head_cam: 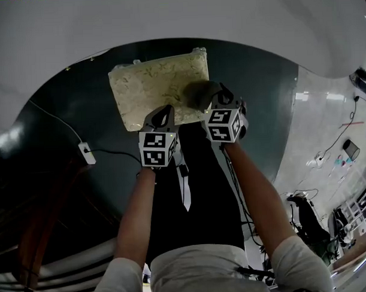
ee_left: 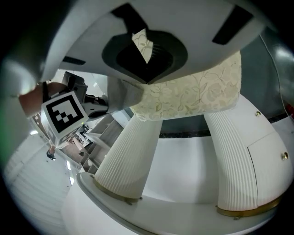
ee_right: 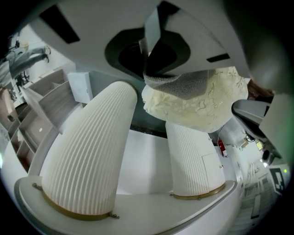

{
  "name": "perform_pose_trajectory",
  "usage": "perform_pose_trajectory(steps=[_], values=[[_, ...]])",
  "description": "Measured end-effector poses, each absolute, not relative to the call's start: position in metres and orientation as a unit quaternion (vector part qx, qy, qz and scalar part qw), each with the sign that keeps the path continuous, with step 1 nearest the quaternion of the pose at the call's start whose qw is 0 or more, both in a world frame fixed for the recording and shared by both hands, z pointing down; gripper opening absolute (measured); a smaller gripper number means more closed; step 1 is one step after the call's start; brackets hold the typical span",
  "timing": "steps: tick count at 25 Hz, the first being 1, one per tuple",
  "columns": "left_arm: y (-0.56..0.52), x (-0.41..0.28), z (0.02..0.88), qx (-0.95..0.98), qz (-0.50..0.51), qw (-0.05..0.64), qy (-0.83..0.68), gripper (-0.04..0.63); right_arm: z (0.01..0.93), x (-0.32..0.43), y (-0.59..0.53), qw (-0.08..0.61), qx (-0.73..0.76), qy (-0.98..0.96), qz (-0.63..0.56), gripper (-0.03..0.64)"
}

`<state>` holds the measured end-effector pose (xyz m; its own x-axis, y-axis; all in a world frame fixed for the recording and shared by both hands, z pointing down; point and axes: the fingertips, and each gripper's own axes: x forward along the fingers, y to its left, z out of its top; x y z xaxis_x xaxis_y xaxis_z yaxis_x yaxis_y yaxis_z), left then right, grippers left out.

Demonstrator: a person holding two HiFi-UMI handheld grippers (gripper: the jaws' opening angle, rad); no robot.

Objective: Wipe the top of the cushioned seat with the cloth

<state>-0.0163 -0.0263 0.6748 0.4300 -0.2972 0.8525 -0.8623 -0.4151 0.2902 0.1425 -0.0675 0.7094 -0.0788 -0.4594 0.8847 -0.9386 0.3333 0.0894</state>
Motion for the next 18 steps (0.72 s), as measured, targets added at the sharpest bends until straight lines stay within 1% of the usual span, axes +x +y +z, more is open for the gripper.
perform_pose_trajectory(steps=[6, 18], values=[[-0.012, -0.029, 0.691, 0.749, 0.375, 0.399, -0.374, 0.014, 0.721, 0.122, -0.063, 0.432, 0.501, -0.692, 0.289, 0.014], [-0.012, -0.08, 0.692, 0.75, 0.364, 0.403, -0.378, 0.014, 0.716, 0.068, -0.052, 0.441, 0.502, -0.693, 0.271, 0.014]])
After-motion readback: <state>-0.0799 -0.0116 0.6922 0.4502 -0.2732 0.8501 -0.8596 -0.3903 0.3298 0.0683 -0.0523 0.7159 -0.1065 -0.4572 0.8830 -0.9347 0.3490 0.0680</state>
